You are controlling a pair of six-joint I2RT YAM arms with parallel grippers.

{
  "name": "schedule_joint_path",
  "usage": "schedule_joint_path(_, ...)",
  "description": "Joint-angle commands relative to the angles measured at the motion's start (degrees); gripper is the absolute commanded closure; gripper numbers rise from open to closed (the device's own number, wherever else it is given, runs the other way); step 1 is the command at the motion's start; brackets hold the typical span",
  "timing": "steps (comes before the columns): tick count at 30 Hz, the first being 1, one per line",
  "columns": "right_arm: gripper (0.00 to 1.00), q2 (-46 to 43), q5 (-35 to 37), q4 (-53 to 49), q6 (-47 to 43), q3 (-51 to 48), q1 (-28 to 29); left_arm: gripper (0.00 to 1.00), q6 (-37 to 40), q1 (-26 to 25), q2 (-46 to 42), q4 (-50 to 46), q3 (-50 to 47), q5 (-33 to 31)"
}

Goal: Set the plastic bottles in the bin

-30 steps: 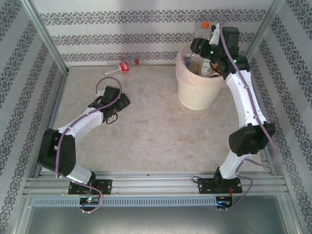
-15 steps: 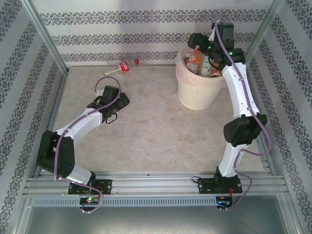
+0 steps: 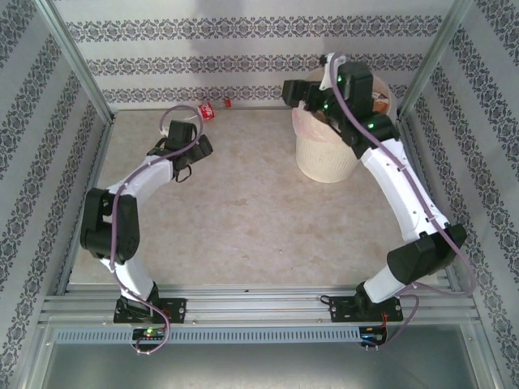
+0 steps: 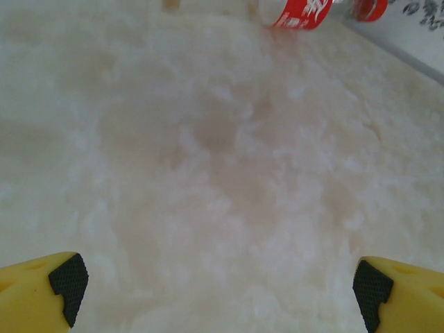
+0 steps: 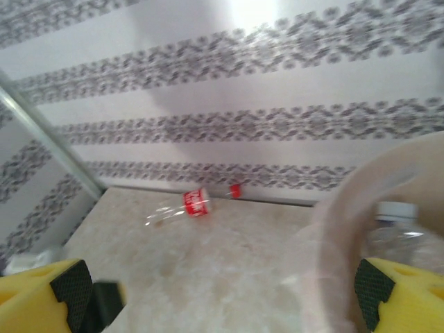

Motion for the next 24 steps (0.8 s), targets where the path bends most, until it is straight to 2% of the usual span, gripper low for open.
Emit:
schedule_joint_path(1,0.02,-1.6,-2.4,10.4,0.0,-6.5,3.0,0.0,10.1,2.8,4.9,4.9,6.4,5.2)
schedule_joint_path(6,0.02,-2.6,-3.0,19.9,4.0,-15.2,6.7,0.0,22.1,5.0,14.3,4.1,17.5,6.4)
schedule_joint_path(10,0.02,-2.6,-2.2,20.8,4.2,-17.6,8.2,0.0,35.5,7.4,20.8,6.4,24.3,11.6)
schedule_joint_path(13,0.02,-2.9,-1.9,19.5,3.8,-18.1,8.5,0.0,45.6,10.1,24.9,6.8,29.1,18.3)
schedule_joint_path(15,0.02,-3.4,-0.7,17.9,3.0,-18.1,8.6,0.0,50.6,11.6,27.8,3.3,34.2,19.3)
schedule_joint_path(17,0.02,-4.2,1.0,17.0,2.4,-18.9,8.6,0.0,56.0,13.2,29.8,4.6,36.2,21.5)
schedule_joint_path(20,0.02,-5.4,3.3,16.4,1.6,-20.4,8.6,0.0,64.5,13.7,32.7,6.6,37.8,18.7)
schedule_joint_path(24,0.02,-6.3,6.0,14.8,0.7,-21.0,8.6,0.0,70.3,14.6,42.4,-5.9,53.6,16.4)
